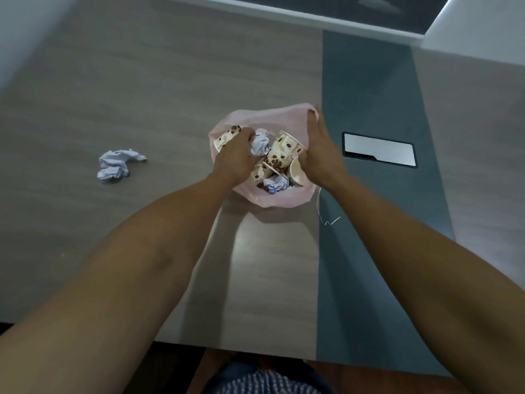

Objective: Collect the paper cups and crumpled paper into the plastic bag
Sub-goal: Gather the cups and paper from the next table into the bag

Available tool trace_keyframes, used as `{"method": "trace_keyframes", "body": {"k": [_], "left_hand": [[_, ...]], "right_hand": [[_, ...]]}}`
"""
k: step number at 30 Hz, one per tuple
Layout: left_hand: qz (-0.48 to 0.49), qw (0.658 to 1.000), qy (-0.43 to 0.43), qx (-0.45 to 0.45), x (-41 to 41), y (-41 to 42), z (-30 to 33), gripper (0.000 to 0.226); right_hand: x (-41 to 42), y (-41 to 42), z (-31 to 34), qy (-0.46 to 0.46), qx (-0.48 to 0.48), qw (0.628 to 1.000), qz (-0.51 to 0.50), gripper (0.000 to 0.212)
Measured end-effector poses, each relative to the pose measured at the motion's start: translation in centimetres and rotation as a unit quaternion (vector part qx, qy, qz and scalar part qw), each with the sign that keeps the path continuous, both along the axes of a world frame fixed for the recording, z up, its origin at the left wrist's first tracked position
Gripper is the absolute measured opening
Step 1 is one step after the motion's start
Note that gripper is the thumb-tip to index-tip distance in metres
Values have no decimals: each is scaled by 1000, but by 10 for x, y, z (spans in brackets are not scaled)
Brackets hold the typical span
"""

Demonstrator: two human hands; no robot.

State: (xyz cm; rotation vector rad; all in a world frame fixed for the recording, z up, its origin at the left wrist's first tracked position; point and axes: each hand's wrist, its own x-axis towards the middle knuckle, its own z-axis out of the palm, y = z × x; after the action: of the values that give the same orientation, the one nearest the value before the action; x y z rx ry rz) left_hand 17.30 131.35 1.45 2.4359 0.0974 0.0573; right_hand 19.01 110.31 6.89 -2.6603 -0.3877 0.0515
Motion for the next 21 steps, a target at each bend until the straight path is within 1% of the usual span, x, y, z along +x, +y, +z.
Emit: {"method": "trace_keyframes", "body": {"k": [1, 2, 4, 7, 9, 11, 12, 14, 17, 19, 21], "left_hand": [[-6, 1000, -4, 9, -1, 2, -4, 44], [-15, 1000, -11, 19, -3, 5, -7, 41], [-17, 999, -28, 37, -8, 12, -11, 43], [44, 996, -55, 52, -17, 28, -7, 34], [91, 992, -54, 71, -25, 49, -6, 27], [143, 983, -48, 106, -33, 78, -9, 25], [170, 976, -42, 126, -38, 95, -11, 28], [222, 960, -17, 169, -48, 129, -18, 41], [285, 931, 42, 225, -64, 176, -29, 58], [302, 922, 85, 226, -70, 201, -39, 62], [308, 921, 133, 197, -71, 218, -44, 61]], "right_hand": [[1, 1, -1, -1, -1, 1000, 0, 89], [1, 1, -1, -4, -2, 1000, 1, 89], [4, 2, -1, -6, 0, 1000, 4, 89], [8, 1, -2, -5, -4, 1000, 0, 89], [9, 3, -3, -9, -10, 1000, 1, 89], [11, 8, -4, -14, -19, 1000, 5, 88], [12, 11, -5, -14, -20, 1000, 4, 88], [12, 19, -7, -13, -17, 1000, 3, 87], [13, 31, -14, -17, -12, 1000, 11, 87], [14, 38, -18, -19, -9, 1000, 15, 88], [14, 43, -21, -28, -7, 999, 20, 87]]}}
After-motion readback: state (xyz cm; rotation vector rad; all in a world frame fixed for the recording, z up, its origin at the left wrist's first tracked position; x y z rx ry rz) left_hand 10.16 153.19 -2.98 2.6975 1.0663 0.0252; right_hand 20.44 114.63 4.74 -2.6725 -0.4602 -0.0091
